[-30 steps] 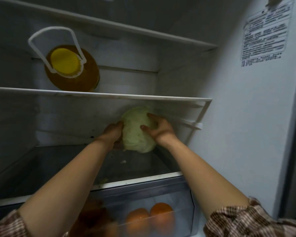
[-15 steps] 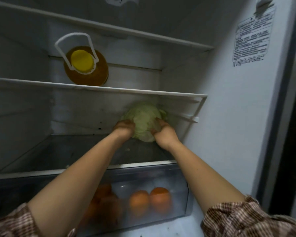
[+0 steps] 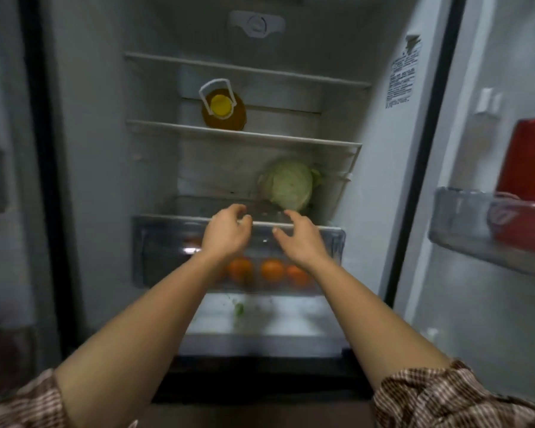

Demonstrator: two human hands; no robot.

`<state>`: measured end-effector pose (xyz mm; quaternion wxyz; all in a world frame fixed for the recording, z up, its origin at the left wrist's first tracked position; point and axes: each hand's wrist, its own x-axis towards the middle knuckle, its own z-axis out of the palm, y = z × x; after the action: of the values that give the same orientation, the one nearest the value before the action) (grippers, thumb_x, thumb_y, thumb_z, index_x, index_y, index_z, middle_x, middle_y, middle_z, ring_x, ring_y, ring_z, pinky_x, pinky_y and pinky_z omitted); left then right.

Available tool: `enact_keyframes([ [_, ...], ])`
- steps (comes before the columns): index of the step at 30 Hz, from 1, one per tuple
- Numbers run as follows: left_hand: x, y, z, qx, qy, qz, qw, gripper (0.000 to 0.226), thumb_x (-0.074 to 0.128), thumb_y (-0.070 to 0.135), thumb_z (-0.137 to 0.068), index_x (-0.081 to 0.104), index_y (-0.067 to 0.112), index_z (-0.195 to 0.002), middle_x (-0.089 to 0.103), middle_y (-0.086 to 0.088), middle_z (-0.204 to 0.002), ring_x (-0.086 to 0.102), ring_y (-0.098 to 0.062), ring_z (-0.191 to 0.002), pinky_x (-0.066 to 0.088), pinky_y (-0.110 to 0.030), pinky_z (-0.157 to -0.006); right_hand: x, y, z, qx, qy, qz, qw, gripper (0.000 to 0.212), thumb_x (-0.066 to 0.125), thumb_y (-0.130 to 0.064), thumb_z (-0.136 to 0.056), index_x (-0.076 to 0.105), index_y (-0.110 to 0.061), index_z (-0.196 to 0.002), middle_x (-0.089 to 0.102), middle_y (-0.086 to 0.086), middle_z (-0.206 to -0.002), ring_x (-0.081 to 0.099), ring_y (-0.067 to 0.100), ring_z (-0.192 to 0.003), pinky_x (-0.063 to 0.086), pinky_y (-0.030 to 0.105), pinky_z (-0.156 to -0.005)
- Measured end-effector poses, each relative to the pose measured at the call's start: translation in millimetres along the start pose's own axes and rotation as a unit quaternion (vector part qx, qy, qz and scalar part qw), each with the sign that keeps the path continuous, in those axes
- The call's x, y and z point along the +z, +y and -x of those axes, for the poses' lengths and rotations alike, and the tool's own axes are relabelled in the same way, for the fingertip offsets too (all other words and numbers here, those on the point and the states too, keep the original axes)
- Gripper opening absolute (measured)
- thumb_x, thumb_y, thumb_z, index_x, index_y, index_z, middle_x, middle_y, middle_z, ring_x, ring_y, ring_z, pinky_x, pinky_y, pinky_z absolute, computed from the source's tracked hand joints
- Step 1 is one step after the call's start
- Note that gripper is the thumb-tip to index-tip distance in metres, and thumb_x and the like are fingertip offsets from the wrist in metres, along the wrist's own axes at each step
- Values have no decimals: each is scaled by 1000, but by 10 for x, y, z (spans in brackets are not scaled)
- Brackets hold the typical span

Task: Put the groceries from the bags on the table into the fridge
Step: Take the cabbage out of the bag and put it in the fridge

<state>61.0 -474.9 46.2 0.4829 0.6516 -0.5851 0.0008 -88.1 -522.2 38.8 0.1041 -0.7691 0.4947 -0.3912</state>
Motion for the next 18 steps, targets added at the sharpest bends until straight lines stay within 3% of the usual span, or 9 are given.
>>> enact_keyframes([
  [5,-585,-30,1104,-17,22,-83,996,41,46,29,-93,54,15,-131,56,-13,-130,50,-32,-120,45,-42,-96,-108,-312,1007,-65,-43,22,997,59,57,-40,-91,39,-18,-143,46,11,-142,42,30,-131,38,40,-105],
  [8,-1006,11,1743,17,41,-153,987,38,47,28,-94,53,15,-129,55,-11,-130,47,-32,-120,44,-42,-94,-178,-618,1524,-100,-59,20,993,57,55,-40,-92,38,-20,-142,46,8,-140,43,29,-128,38,40,-101],
  [12,-1729,41,2453,89,45,-307,946,39,50,26,-92,53,13,-128,54,-10,-130,47,-31,-119,47,-47,-89,-216,-1152,2093,-157,-62,6,986,55,55,-39,-92,39,-19,-141,46,7,-139,43,29,-127,39,43,-102],
  [15,-2306,-2,2893,87,44,-386,917,37,41,27,-88,60,10,-116,59,-13,-119,54,-34,-108,48,-44,-76,-152,-1609,2471,-208,-73,6,975,56,55,-39,-92,40,-19,-141,47,7,-139,43,28,-127,40,46,-101],
  [18,-2839,-93,3316,44,43,-409,910,43,35,30,-80,63,9,-104,63,-15,-109,58,-37,-98,49,-43,-67,-16,-2111,2863,-253,-87,5,964,54,56,-37,-91,42,-18,-139,47,8,-138,43,30,-125,40,45,-99],
])
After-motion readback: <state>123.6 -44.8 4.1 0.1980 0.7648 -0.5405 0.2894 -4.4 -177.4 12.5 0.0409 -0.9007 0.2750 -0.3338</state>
